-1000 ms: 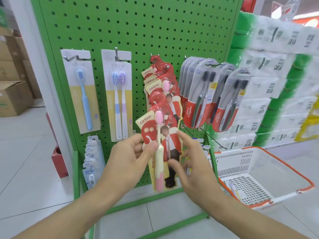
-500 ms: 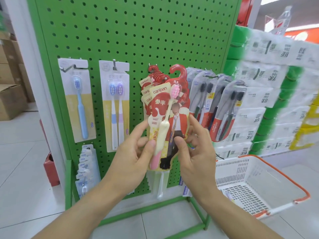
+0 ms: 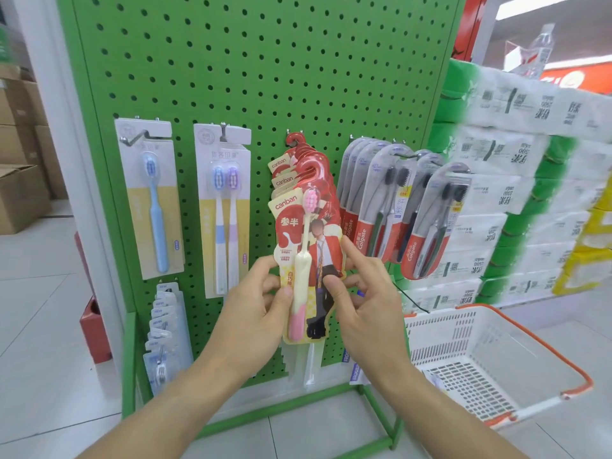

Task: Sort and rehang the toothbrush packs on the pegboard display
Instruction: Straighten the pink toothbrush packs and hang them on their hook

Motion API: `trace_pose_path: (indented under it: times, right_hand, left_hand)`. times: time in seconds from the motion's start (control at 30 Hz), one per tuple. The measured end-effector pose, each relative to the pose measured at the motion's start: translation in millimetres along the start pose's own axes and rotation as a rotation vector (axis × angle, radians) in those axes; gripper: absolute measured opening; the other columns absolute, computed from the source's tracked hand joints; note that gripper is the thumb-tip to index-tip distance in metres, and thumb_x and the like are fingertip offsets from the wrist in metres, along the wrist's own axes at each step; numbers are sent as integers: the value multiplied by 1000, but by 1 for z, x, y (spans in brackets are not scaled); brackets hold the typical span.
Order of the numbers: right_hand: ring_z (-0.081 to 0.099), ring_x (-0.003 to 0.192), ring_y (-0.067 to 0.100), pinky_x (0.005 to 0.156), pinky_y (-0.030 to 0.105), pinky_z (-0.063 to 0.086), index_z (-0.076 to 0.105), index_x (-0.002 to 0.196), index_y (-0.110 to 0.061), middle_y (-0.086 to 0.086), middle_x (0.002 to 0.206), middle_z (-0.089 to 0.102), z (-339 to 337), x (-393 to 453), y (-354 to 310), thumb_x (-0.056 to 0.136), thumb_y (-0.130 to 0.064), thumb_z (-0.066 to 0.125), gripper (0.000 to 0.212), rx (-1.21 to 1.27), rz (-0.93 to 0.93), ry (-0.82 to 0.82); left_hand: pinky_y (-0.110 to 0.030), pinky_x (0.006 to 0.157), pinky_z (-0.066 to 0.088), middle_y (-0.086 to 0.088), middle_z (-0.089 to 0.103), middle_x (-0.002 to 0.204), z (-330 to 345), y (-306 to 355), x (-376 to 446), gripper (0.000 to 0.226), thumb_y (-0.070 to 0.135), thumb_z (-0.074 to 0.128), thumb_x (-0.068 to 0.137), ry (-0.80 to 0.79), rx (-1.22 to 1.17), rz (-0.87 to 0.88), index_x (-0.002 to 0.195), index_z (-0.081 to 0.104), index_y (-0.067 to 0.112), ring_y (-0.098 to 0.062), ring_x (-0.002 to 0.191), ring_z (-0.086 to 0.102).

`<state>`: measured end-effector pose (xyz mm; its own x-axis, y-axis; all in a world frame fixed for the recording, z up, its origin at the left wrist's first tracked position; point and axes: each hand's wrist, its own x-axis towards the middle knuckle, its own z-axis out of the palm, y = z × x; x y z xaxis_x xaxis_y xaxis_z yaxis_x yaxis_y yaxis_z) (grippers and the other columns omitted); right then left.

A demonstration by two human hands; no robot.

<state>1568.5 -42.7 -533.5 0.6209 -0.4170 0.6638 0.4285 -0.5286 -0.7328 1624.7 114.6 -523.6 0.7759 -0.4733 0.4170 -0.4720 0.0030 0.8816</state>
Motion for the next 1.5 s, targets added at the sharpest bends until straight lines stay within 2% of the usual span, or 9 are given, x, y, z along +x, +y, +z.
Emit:
trace_pose_path:
  times: [0.2,0.33,0.43,0.8,1.0,1.13,1.27,1.43,1.5]
  right_hand:
    - [63,80,6,70,10,49,52,143,-31,-5,104,54,0,1,-4,95,-3,68,57,-29,-25,32]
    - [62,79,2,74,6,46,53,145,-26,-6,102,53,0,3,-7,95,-2,68,57,-56,-32,51]
    - [61,79,3,76,5,45,52,146,-27,-6,102,53,1,4,-9,96,-4,67,57,-57,-19,47]
    - [57,83,12,78,19,53,45,151,-27,-7,102,50,6,6,-3,98,-12,66,59,-155,3,25]
    - [61,90,6,71,11,49,49,146,-30,-7,106,54,4,7,-6,97,-13,68,56,-198,-1,-20]
    - [61,97,0,74,10,47,64,121,-22,-7,109,58,-3,21,-16,95,-8,68,30,-239,-85,78]
    - [60,93,0,77,12,48,65,111,-16,-5,104,62,-7,69,-42,97,-12,64,15,-294,-160,139]
    - [63,79,1,78,18,55,69,106,-12,-12,86,65,1,165,-84,101,-12,59,11,-514,-209,-30]
    - [67,83,10,84,25,58,70,110,-10,-6,93,70,11,203,-97,102,-11,57,15,-633,-193,-144]
  left_hand:
    - [-48,84,59,5,78,92,3,4,1,34,6,50,103,65,-16,6,126,56,30,-15,83,75]
    - [-19,73,54,11,78,92,4,7,1,38,7,52,103,80,-22,46,129,54,34,-8,82,74]
    - [-11,68,48,12,78,93,4,4,3,37,9,54,102,107,-22,46,134,54,28,-5,81,74]
    - [-13,73,52,13,78,89,4,3,4,29,12,58,101,144,18,25,129,60,19,-4,82,74]
    - [-17,64,55,17,76,84,4,3,7,18,12,57,101,165,100,4,113,65,22,-3,74,73]
    - [-31,74,59,20,74,85,-2,-4,12,13,19,58,101,207,177,-3,99,65,30,-1,78,70]
    - [-25,73,58,20,73,84,-5,-12,16,13,23,62,99,234,205,-23,93,65,34,2,79,67]
    - [-12,64,50,19,71,80,-5,-15,17,18,18,64,97,219,227,-27,92,64,36,4,75,65]
    - [-13,63,50,19,71,80,-5,-13,17,20,18,65,97,216,220,-24,92,64,37,4,74,65]
